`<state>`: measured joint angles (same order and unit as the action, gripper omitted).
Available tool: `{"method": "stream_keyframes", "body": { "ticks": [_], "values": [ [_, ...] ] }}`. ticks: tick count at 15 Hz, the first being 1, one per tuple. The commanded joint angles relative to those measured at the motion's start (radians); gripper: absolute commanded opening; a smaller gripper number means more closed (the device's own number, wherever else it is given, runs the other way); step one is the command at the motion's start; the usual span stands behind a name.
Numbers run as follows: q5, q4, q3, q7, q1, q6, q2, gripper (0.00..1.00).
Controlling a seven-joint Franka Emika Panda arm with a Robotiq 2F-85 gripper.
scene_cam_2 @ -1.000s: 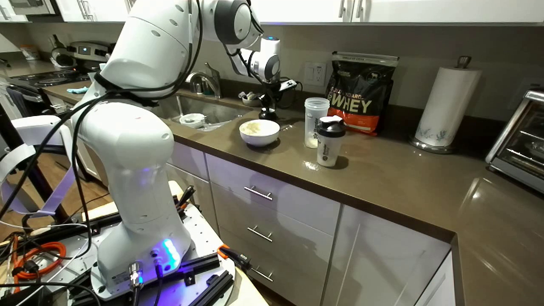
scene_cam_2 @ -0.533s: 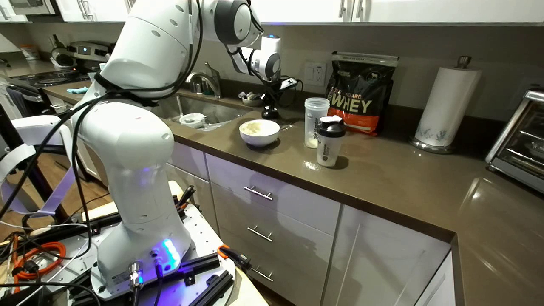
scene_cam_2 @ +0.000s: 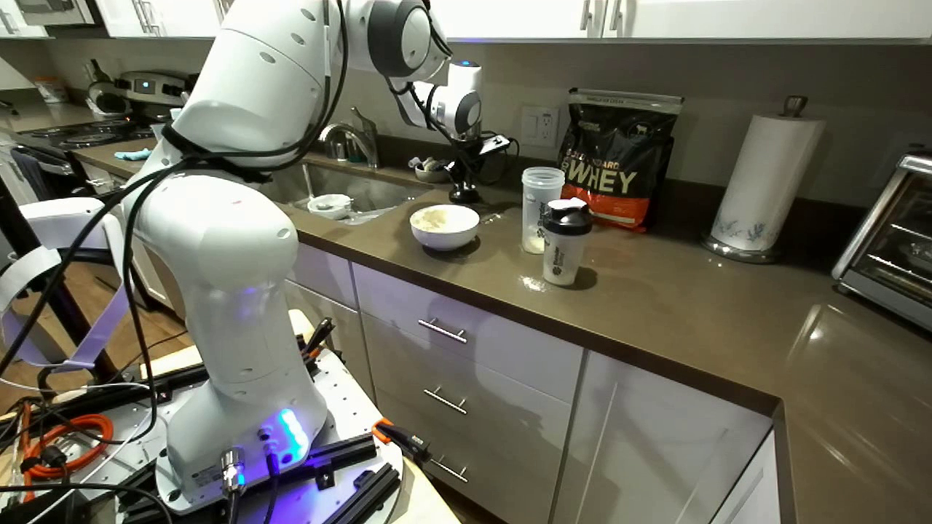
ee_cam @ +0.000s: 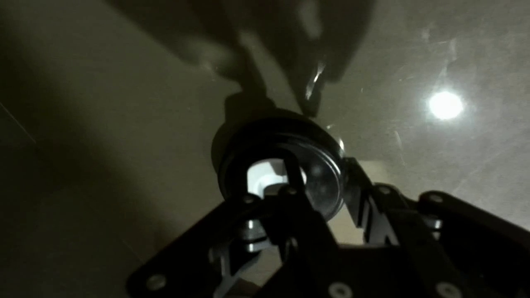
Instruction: Pick the lid on the counter and put it on the bigger cup
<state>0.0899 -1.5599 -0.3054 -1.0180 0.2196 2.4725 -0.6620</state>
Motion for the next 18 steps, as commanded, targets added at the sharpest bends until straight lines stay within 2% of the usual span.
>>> {"method": "stream_keyframes", "body": {
  "ticks": [1, 6, 8, 18],
  "values": [
    [0.019, 0.025, -0.002, -0.023, 0.001, -0.027, -0.015, 0.63],
    [0.02, 0.03, -0.001, -0.022, 0.004, -0.03, -0.019, 0.95],
    [0.022, 0.032, 0.0, -0.021, 0.005, -0.03, -0.016, 1.0],
    [0.014, 0.083, -0.007, -0.03, 0.006, -0.039, -0.039, 1.0]
  ]
}}
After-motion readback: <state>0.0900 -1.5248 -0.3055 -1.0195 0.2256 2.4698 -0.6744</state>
